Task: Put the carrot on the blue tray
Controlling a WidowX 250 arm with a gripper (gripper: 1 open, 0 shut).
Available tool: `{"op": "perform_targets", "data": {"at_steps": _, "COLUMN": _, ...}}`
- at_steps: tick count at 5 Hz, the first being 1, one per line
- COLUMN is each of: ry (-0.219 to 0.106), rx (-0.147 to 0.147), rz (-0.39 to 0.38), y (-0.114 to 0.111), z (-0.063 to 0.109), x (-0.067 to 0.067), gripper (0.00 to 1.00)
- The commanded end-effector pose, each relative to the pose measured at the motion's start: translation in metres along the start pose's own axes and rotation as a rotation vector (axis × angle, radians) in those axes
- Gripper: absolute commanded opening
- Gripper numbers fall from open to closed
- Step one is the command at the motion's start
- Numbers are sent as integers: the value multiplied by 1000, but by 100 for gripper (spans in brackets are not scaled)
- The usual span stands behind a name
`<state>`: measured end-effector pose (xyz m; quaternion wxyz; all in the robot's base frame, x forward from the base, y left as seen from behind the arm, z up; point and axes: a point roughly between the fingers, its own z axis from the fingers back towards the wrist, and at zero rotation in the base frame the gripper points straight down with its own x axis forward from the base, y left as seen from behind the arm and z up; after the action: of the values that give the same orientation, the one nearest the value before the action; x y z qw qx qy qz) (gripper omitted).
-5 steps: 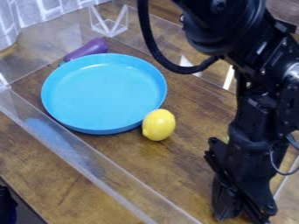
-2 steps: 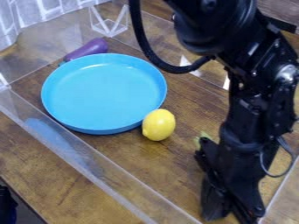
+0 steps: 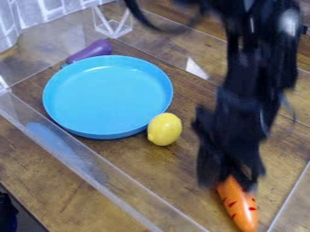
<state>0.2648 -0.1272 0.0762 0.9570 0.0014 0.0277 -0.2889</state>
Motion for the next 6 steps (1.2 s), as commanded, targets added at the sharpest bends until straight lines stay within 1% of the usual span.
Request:
{"op": "perform_targets", "data": {"at_steps": 1, "ry": -114, "rx": 66, "rz": 8, "y": 32, "z": 60, "x": -1, "gripper": 0}}
{"op": "perform_targets", "data": {"at_steps": 2, "ry": -121, "rx": 84, "rz": 50, "y": 35, "z": 62, "x": 4, "gripper": 0}}
{"op": "perform_targets", "data": {"at_steps": 3, "ry": -119, "rx": 78, "rz": 48, "y": 19, "z": 50, "x": 9, "gripper": 100}}
{"op": "perform_targets", "data": {"at_steps": 4, "ry": -100, "rx": 70, "rz": 38, "y": 0, "z": 26, "x": 13, "gripper": 100}}
{"op": "perform_targets", "data": {"at_steps": 5, "ry": -84, "rx": 63, "rz": -47, "y": -14, "z": 14, "x": 15, "gripper": 100}}
{"op": "perform_targets", "data": {"at_steps": 6, "ry": -71, "rx": 46, "rz": -148, "y": -21, "z": 4, "x": 17, "gripper": 100}}
